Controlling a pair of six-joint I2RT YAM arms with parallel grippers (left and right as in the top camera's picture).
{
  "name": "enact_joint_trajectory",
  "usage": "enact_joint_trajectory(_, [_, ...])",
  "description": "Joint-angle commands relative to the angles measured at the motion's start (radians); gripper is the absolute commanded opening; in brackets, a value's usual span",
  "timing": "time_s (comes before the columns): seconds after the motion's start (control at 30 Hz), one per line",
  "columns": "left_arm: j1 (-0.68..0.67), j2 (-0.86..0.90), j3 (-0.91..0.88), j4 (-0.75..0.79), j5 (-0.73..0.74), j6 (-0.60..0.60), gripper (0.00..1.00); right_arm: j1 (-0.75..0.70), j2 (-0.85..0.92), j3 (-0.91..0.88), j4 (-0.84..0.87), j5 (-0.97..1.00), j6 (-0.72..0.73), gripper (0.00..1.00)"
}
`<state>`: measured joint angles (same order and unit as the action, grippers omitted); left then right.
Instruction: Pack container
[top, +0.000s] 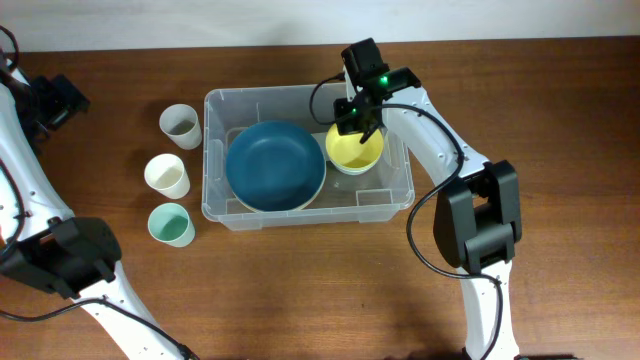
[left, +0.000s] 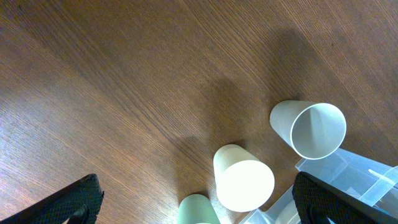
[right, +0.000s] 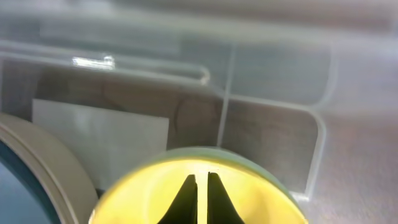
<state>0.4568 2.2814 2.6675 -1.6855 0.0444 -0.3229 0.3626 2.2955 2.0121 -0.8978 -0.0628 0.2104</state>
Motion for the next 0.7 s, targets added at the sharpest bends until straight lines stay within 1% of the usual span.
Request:
enact_joint_trajectory(0.0, [0.003,-0.004,-0.003,0.001,-0.005,-0.013,0.99,0.003,-0.008,0.093,-0.048,0.023,0.008,0.04])
enact_joint_trajectory(0.1, [0.003,-0.004,-0.003,0.001,-0.005,-0.014,0.99,0.003,-0.015,0.203,-0.136,0.023,0.008,0.04])
enact_joint_trajectory(0.23, [0.003,-0.004,-0.003,0.001,-0.005,-0.014,1.00,-0.008,-0.019,0.410,-0.290,0.027,0.008,0.04])
enact_joint_trajectory(0.27, [0.003,-0.004,-0.003,0.001,-0.005,-0.013,0.99,-0.016,-0.019,0.476,-0.339,0.040,0.016,0.14])
enact_joint_trajectory(0.3, [0.003,-0.004,-0.003,0.001,-0.005,-0.013,0.99,-0.025,-0.019,0.530,-0.380,0.058,0.035,0.29])
enact_joint_trajectory(0.33, [0.003,-0.004,-0.003,0.001,-0.005,-0.013,0.99,-0.040,-0.019,0.595,-0.431,0.083,0.061,0.49])
enact_joint_trajectory(0.37, [0.003,-0.004,-0.003,0.001,-0.005,-0.013,0.99,-0.055,-0.019,0.650,-0.476,0.102,0.080,0.66])
enact_joint_trajectory(0.4, [0.003,-0.004,-0.003,0.001,-0.005,-0.014,1.00,-0.077,-0.019,0.707,-0.525,0.119,0.098,0.96])
enact_joint_trajectory(0.43, [0.003,-0.004,-0.003,0.001,-0.005,-0.014,0.99,-0.105,-0.019,0.761,-0.578,0.136,0.118,0.99])
enact_joint_trajectory(0.47, [0.003,-0.004,-0.003,0.001,-0.005,-0.013,0.99,-0.156,-0.019,0.829,-0.658,0.159,0.157,0.99])
enact_joint_trajectory(0.5, [0.003,-0.004,-0.003,0.001,-0.005,-0.013,0.99,-0.191,-0.019,0.857,-0.698,0.168,0.177,0.99])
enact_joint_trajectory(0.63, [0.003,-0.004,-0.003,0.001,-0.005,-0.014,0.99,-0.343,-0.018,0.876,-0.801,0.172,0.232,0.99])
enact_joint_trajectory(0.67, [0.003,-0.004,-0.003,0.001,-0.005,-0.014,1.00,-0.388,-0.016,0.864,-0.801,0.163,0.214,0.99])
